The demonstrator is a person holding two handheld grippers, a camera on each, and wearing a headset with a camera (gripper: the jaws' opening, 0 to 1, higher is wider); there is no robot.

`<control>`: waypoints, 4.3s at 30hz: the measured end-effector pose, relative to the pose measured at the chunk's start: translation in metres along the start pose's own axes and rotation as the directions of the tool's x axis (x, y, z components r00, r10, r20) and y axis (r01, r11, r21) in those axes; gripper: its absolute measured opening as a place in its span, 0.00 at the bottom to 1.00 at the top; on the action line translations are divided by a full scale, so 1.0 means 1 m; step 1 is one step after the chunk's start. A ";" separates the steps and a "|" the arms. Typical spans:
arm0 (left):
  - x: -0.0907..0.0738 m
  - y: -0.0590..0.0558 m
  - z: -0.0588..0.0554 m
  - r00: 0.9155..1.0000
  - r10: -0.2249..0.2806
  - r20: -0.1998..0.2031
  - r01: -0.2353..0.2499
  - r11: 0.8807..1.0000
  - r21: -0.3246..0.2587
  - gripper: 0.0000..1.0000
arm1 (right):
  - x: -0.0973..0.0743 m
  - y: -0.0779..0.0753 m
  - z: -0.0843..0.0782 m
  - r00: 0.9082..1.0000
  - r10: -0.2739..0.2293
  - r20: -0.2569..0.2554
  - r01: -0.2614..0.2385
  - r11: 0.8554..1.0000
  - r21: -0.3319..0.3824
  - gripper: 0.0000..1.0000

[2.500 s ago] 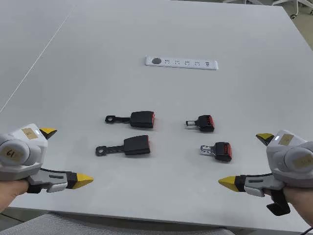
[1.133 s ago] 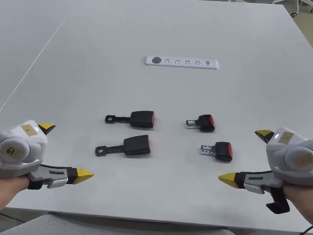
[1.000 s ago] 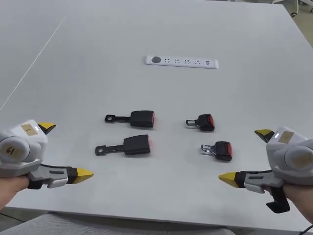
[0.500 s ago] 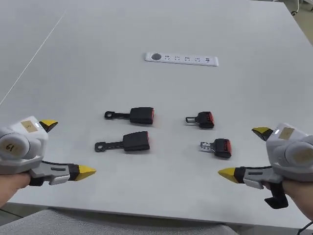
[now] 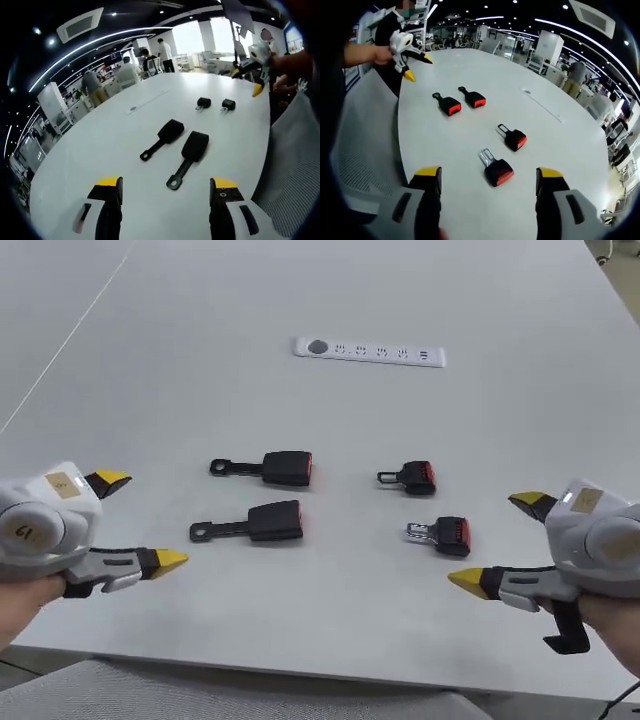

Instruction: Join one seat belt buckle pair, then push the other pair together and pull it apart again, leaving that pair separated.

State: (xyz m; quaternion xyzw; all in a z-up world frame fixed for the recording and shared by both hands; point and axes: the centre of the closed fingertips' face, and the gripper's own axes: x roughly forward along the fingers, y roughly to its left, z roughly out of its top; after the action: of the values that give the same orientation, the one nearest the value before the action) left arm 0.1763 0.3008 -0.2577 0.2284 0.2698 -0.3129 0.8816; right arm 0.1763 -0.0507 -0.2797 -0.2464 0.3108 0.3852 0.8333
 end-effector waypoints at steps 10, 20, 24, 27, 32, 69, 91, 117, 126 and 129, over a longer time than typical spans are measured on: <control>0.020 -0.015 -0.005 0.992 -0.111 -0.063 0.117 0.988 0.097 0.55 | 0.013 0.002 0.000 0.997 0.051 -0.054 -0.055 0.994 -0.090 0.73; 0.048 -0.019 -0.005 0.980 -0.157 -0.121 0.178 0.965 0.195 0.46 | 0.028 -0.002 0.002 0.988 0.129 -0.088 -0.142 0.976 -0.165 0.52; 0.057 -0.024 -0.003 0.974 -0.180 -0.141 0.208 0.953 0.221 0.40 | 0.033 -0.008 -0.002 0.983 0.153 -0.103 -0.168 0.973 -0.161 0.49; 0.067 -0.030 0.004 0.968 -0.209 -0.136 0.237 0.943 0.233 0.39 | 0.038 -0.007 -0.007 0.978 0.171 -0.123 -0.190 0.967 -0.169 0.44; 0.082 -0.034 0.012 0.962 -0.236 -0.137 0.263 0.935 0.238 0.37 | 0.046 -0.006 -0.014 0.968 0.195 -0.159 -0.225 0.954 -0.201 0.42; 0.129 -0.078 0.014 0.868 -0.406 -0.286 0.491 0.791 0.365 0.32 | 0.074 -0.019 -0.045 0.909 0.294 -0.297 -0.367 0.901 -0.231 0.35; 0.134 -0.078 0.002 0.845 -0.420 -0.330 0.530 0.735 0.422 0.33 | 0.080 -0.021 -0.044 0.887 0.348 -0.303 -0.431 0.859 -0.277 0.33; 0.132 -0.078 0.003 0.844 -0.433 -0.316 0.534 0.733 0.422 0.32 | 0.081 -0.020 -0.045 0.878 0.352 -0.324 -0.443 0.853 -0.274 0.33; 0.134 -0.078 0.002 0.844 -0.431 -0.319 0.534 0.735 0.419 0.32 | 0.083 -0.019 -0.047 0.870 0.347 -0.349 -0.453 0.842 -0.293 0.34; 0.134 -0.078 0.001 0.844 -0.429 -0.322 0.534 0.735 0.419 0.32 | 0.083 -0.018 -0.047 0.868 0.348 -0.354 -0.457 0.840 -0.295 0.34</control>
State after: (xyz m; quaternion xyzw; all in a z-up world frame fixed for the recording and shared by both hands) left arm 0.2127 0.1882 -0.3576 0.3981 0.3195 -0.5643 0.6488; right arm 0.2177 -0.0515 -0.3679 -0.3797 0.3951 0.5647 0.6171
